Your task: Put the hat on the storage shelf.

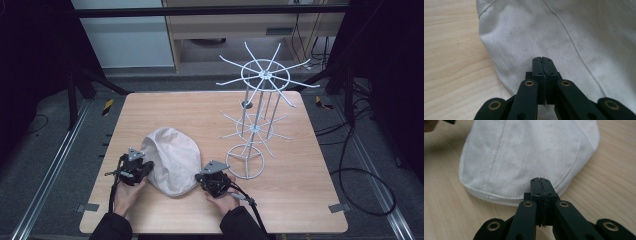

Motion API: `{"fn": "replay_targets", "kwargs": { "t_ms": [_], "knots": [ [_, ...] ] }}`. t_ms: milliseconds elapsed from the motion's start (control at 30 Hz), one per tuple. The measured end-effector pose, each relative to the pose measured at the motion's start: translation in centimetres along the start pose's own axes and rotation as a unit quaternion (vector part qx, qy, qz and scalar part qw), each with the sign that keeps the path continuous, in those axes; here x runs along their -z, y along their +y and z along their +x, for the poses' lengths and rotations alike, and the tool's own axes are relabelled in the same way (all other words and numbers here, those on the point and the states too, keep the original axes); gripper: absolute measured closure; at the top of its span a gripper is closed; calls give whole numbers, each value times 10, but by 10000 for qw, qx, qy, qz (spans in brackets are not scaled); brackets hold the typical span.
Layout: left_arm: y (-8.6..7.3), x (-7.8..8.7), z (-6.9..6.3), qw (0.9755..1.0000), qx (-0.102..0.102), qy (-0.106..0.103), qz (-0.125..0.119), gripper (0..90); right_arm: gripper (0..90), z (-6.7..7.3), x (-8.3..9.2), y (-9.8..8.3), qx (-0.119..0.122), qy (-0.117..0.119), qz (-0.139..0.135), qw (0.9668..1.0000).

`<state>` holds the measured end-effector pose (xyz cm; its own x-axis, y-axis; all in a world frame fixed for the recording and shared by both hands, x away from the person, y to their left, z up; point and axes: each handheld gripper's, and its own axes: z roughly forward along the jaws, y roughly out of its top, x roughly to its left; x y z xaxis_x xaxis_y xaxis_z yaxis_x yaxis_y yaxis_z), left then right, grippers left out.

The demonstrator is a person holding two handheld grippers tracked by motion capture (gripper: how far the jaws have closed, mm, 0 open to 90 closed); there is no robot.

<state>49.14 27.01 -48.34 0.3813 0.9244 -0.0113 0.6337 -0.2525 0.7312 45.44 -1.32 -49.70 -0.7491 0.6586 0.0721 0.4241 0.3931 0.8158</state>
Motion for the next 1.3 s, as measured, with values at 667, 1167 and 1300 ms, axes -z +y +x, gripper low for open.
{"fn": "replay_targets", "kwargs": {
  "t_ms": [667,1167,1300],
  "knots": [
    [7,57,15,9954,375,-124,-875,709,780,-5,41,12,-178,-373,-375,9984],
    [20,86,-3,9910,257,-278,-1286,589,582,-45,103,-24,-407,-720,-279,9962],
    [24,90,-6,9918,290,-305,-1211,540,541,-61,122,-31,-530,-961,-370,9933]
  ]
}}
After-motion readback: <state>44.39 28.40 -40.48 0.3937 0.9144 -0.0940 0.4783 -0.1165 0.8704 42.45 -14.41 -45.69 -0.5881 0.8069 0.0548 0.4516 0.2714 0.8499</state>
